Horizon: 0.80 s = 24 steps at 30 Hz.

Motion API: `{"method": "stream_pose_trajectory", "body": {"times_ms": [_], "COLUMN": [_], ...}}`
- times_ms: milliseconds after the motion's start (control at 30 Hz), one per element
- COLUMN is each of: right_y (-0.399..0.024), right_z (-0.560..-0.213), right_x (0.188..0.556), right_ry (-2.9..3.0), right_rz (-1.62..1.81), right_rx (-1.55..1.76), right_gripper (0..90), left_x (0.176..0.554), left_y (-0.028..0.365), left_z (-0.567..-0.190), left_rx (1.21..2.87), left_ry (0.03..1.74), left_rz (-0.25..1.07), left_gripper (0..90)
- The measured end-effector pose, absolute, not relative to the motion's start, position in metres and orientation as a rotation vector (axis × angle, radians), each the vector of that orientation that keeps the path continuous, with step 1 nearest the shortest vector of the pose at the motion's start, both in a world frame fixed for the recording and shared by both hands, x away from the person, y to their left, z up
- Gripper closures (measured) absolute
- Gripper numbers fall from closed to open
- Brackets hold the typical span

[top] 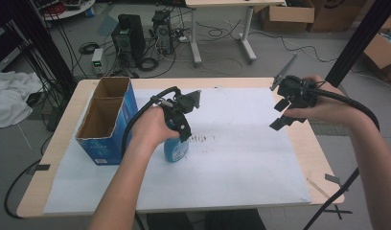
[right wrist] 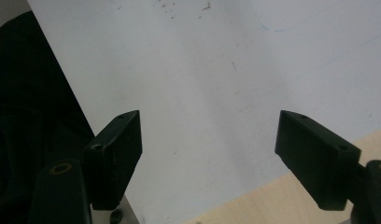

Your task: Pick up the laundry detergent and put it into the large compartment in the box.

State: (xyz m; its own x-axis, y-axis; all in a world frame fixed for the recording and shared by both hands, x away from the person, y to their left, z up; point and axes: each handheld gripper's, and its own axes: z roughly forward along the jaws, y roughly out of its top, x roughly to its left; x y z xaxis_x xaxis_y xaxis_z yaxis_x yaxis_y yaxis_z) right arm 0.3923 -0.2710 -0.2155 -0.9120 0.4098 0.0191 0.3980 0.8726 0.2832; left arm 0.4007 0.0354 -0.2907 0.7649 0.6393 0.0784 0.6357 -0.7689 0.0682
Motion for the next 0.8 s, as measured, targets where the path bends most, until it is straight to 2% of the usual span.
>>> {"method": "stream_pose_trajectory", "body": {"times_ms": [800], "right_y": [-0.2691], "right_z": [-0.2116], "right_x": [0.3907], "right_ry": [2.994], "right_rz": [0.427], "right_rx": [0.644], "right_gripper": [24.3], "left_x": [0.3999], "left_y": [0.0431], "left_z": [-0.3011], "left_rx": [2.864], "left_ry": [1.104], "left_rz": [0.135], "left_gripper": [20.6]}}
